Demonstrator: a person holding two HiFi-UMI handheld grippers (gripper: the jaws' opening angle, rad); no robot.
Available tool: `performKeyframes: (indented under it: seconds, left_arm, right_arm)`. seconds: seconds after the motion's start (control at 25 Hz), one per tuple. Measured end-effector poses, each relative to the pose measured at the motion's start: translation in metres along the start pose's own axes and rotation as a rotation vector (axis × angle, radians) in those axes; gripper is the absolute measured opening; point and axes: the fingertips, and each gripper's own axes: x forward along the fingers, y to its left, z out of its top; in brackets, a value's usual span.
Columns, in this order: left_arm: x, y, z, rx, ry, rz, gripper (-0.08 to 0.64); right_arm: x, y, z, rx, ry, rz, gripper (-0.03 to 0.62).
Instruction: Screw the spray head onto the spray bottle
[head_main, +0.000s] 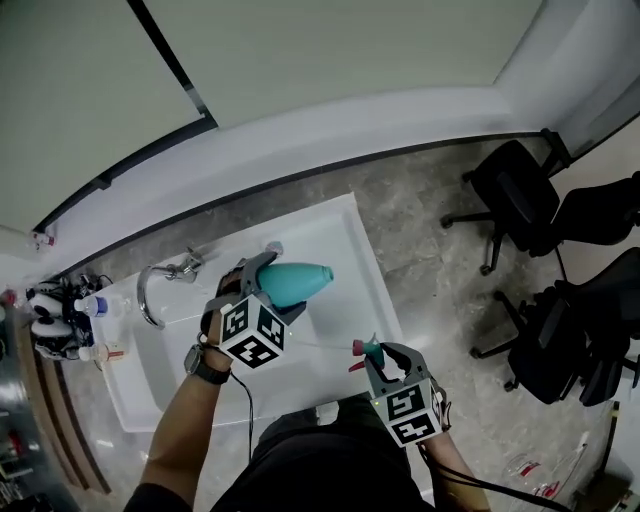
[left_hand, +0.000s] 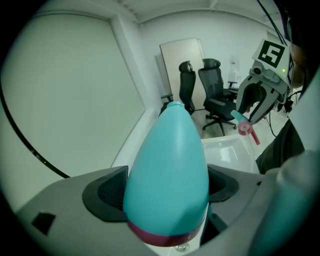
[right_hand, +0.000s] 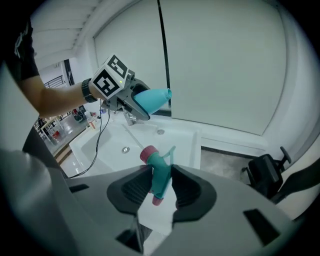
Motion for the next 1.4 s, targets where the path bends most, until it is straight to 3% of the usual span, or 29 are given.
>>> performKeyframes:
  seconds: [0.36, 0.64, 0.88, 1.0, 1.2, 1.4]
  left_arm:
    - [-0.134, 0.01, 0.011, -0.006, -0.161, 0.156, 0.434]
    - [-0.229, 0.0, 0.018, -0.08, -0.351, 0.247, 0.434]
    - [-0.275, -0.012, 0.013, -0.156, -0.501, 0.289, 0.434]
    - [-0.288, -0.02, 0.007, -0.192, -0.561, 0.286, 0.434]
    - [-0.304, -0.035, 0.004, -0.283, -0.678, 0.253, 0.434]
    - [-0.301, -0.048, -0.004, -0.285, -0.648, 0.253, 0.434]
  right_arm:
    - [-0.092, 0.059, 0.065, -0.132, -0.164, -0.059, 0.126]
    - [-0.168, 0.1, 0.108, -0.201, -0.324, -0.09, 0.126]
    - [-0.242, 0.109, 0.161, -0.3, -0.542, -0.158, 0.126]
    - [-0.268, 0.107, 0.176, -0.32, -0.567, -0.218, 0.126]
    - [-0.289, 0.102, 0.199, -0.448, -0.562, -0.318, 0.126]
    - [-0.292, 0.114, 0.217, -0.664, -0.498, -0.358, 0.124]
